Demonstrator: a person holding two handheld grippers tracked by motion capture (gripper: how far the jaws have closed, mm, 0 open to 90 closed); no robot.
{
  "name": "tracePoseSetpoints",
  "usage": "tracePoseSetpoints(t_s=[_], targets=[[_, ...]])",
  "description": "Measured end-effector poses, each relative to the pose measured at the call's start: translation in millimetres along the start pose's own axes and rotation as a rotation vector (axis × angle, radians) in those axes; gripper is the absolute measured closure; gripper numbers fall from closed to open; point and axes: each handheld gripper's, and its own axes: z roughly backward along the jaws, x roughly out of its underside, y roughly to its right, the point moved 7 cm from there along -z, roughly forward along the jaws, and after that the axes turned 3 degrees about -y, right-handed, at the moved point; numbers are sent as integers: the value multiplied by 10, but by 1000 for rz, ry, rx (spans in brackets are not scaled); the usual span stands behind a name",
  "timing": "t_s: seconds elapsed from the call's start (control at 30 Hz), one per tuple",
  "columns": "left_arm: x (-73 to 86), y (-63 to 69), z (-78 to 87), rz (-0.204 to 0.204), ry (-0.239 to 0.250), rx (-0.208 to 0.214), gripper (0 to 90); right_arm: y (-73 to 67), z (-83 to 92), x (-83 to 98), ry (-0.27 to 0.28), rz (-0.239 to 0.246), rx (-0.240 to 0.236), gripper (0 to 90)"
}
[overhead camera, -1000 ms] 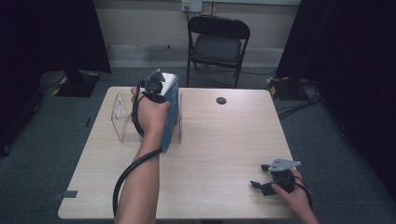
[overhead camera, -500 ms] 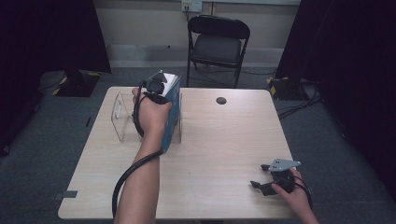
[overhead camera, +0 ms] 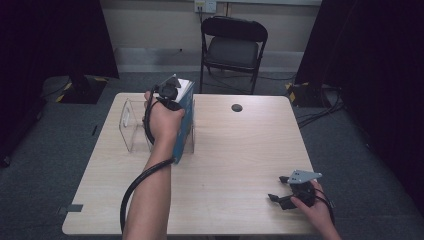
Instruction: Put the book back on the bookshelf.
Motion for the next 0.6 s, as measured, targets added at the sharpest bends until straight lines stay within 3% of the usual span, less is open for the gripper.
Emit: tracePoseSetpoints(t_s=[0.13, 0.37, 0.6], targets=[[-5, 10, 6, -3, 3, 6, 616, 0, 0, 0, 0, 0, 0, 160], [-36, 5, 11, 30, -1, 23, 618, 1, 0, 0, 0, 1, -1, 160], [-62, -4, -1, 36, 0, 3, 619, -2, 1, 1, -1, 2, -3, 161]])
